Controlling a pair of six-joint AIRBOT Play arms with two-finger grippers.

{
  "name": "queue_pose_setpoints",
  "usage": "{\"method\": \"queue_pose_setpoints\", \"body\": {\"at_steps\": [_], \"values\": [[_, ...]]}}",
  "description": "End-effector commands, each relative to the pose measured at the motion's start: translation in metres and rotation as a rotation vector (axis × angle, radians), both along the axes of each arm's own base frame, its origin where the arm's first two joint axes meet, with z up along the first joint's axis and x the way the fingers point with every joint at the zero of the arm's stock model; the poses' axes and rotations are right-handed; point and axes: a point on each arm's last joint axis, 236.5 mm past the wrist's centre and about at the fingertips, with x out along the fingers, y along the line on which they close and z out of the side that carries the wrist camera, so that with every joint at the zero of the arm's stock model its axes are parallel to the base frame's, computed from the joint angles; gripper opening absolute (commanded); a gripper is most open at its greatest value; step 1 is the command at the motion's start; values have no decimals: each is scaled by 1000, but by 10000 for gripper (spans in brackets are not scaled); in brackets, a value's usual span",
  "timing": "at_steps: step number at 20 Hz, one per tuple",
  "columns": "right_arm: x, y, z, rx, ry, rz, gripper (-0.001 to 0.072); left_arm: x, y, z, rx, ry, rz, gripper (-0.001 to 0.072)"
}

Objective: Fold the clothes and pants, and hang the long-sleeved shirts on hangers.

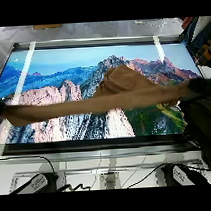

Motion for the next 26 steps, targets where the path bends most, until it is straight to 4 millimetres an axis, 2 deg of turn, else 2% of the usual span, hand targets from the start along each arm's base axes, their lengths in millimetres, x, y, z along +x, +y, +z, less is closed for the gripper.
{"method": "queue_pose_setpoints", "body": {"at_steps": [1, 4, 7, 11, 16, 17, 18, 19, 20, 24, 26], "values": [[-67, 8, -62, 28, 311, 27, 27, -66, 3, -47, 16, 286, -56, 14], [-113, 24, -98, 93, 502, 51, 27, -89, 8, -63, 3, 346, -30, 14], [-143, 36, -111, 141, 622, 71, 27, -100, 27, -61, 65, 380, -19, 14], [-151, 39, -111, 157, 655, 78, 28, -97, 31, -65, 75, 379, -22, 14], [-158, 45, -109, 181, 684, 85, 29, -102, 30, -98, 19, 465, -39, 28], [-157, 46, -109, 186, 680, 81, 67, -103, 30, -103, 9, 477, -41, 153], [-155, 46, -109, 187, 672, 79, 287, -103, 30, -106, 4, 484, -43, 602], [-152, 45, -110, 183, 658, 73, 527, -102, 30, -107, 5, 482, -40, 693], [-147, 43, -111, 179, 642, 53, 611, -100, 32, -107, 12, 473, -40, 702], [-126, 38, -114, 166, 555, 20, 611, -79, 39, -92, 49, 413, -19, 698], [-103, 36, -111, 162, 461, 3, 605, -45, 32, -77, 42, 302, 31, 698]]}}
